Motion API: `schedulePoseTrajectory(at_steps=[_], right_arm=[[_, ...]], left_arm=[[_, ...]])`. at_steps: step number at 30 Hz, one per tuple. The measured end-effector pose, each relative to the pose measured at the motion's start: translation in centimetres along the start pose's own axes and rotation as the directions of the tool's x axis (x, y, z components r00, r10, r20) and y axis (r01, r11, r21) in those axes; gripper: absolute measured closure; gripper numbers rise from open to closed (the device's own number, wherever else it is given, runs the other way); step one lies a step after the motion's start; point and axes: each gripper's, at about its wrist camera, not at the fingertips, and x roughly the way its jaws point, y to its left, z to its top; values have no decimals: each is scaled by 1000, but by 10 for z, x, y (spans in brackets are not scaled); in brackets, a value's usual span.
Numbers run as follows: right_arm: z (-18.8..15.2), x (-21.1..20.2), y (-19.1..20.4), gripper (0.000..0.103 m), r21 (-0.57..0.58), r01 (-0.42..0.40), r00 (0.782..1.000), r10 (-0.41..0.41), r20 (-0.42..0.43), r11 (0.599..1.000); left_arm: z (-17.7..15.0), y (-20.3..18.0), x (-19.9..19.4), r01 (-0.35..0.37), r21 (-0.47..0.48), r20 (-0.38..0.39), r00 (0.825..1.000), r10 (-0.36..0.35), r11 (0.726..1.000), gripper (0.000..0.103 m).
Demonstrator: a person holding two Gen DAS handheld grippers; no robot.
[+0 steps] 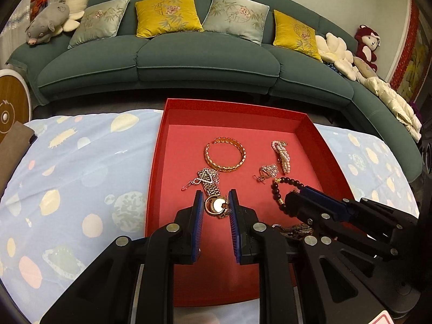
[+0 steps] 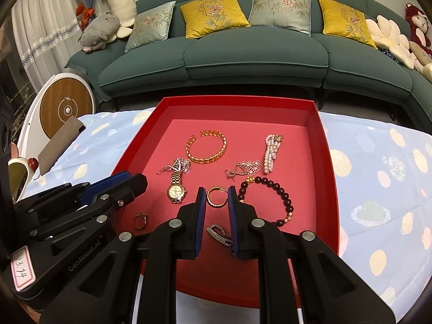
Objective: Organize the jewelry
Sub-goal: 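Open the left tool to drop the earring beside the gold watch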
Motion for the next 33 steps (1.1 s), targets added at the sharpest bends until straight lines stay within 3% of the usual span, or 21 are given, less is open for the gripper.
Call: schedulePoseTrajectory(at_steps=[33], right_arm=[[0,5,10,86,-19,-15,1000,16,9,1000]], left_arm=[[-6,6,9,-47,6,-21,999,47,999,86]])
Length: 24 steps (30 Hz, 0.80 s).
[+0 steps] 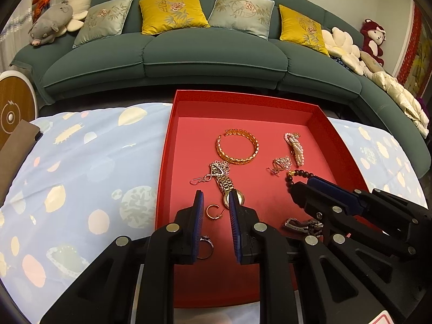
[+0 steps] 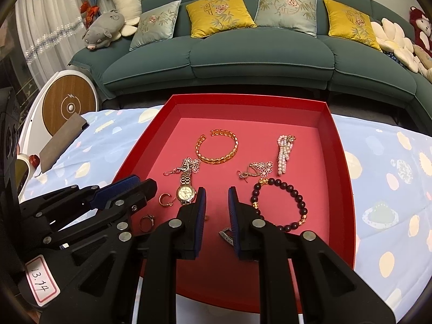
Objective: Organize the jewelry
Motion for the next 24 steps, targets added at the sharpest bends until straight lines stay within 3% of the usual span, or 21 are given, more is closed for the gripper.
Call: schedulePoseTrajectory(at_steps=[24], right_arm=[[-3,-15,-1,86,-8,14,1000,-14,19,1000]], left_arm=[[2,-3,-18,-33,18,41,999,32,999,85]])
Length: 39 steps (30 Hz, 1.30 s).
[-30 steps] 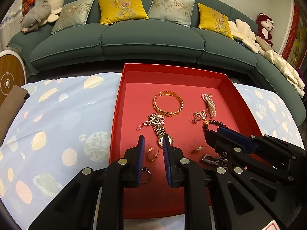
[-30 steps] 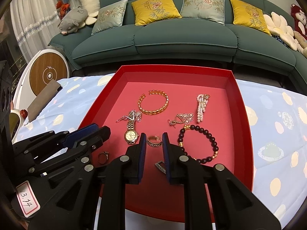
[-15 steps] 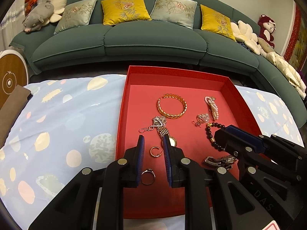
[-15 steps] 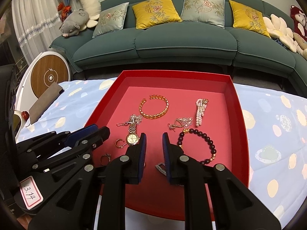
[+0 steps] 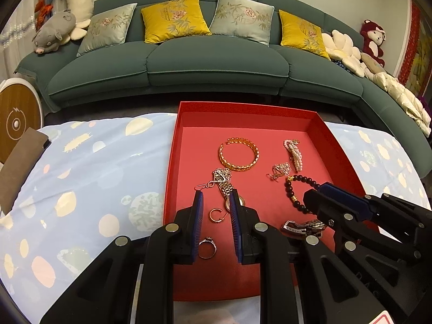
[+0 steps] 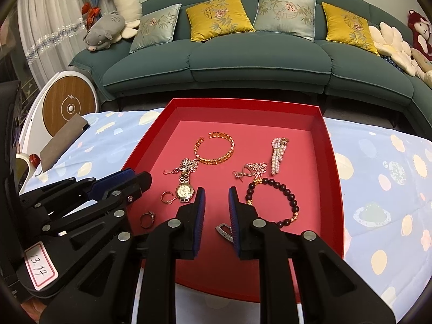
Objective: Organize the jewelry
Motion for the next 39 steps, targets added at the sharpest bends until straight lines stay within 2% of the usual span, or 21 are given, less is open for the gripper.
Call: schedulePoseTrajectory(at_steps=[2,5,8,11,13,16,21,23,26,31,39], right_arm=[[1,-4,-1,85,3,7,1000,-7,6,1000],[2,-15,-6,67,28,19,999,-19,31,999],[0,-27,-8,65,48,25,999,-27,43,999],[-8,-39,-10,54,55,38,998,-41,48,998],[-16,-46,-10,53,51,45,998,-47,41,998],[-28,-58,-10,48,55,50,998,-52,31,997],[-45,-75,-9,37,102,58,997,-62,36,993],[-49,-79,-6,36,91,59,998,-61,17,994],[-51,-89,-3,34,64,64,997,-66,33,996],[-54,-101,-4,31,42,76,995,-79,62,996],[-61,-107,-6,31,30,92,994,-93,62,995]], left_arm=[[0,0,-7,-15,0,11,1000,15,1000,81],[-3,0,-20,-48,4,27,999,48,999,70],[-11,7,-33,-77,-3,29,997,77,997,61],[-20,18,-47,-96,-17,13,995,96,995,61],[-21,23,-57,-96,-36,24,995,97,995,60],[-23,26,-73,-112,-56,52,992,114,992,54],[-30,13,-91,-100,-59,67,992,104,993,45],[-37,4,-98,-109,-32,78,991,111,994,37],[-48,-2,-104,-115,-19,74,990,117,993,36],[-55,-3,-103,-96,-83,37,994,100,992,36],[-54,-22,-103,-102,-53,49,993,105,993,36]])
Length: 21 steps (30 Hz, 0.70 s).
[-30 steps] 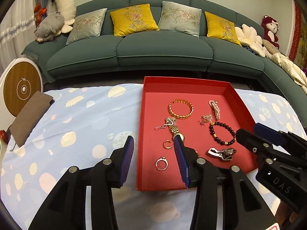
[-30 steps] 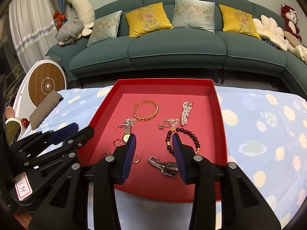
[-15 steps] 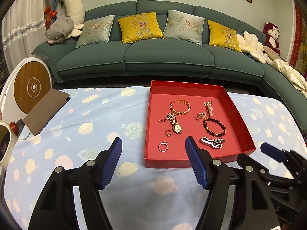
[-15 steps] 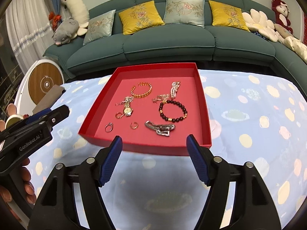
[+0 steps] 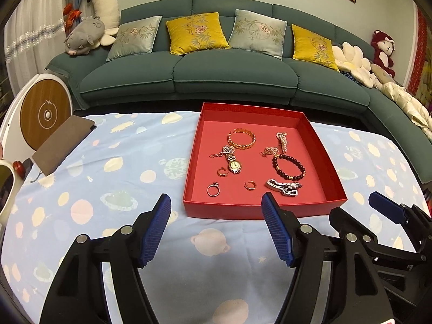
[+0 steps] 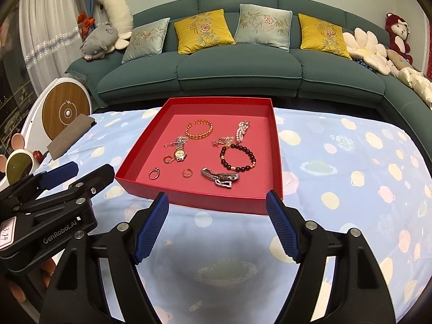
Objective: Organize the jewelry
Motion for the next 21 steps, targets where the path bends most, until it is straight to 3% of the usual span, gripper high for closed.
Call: schedulePoseTrajectory(at_steps=[21], right_arm=[[-10,-8,-12,28,9,33,999,-33,0,999]], left_arm=[[-7,-13,1,-18,20,-8,1000,18,1000,36]])
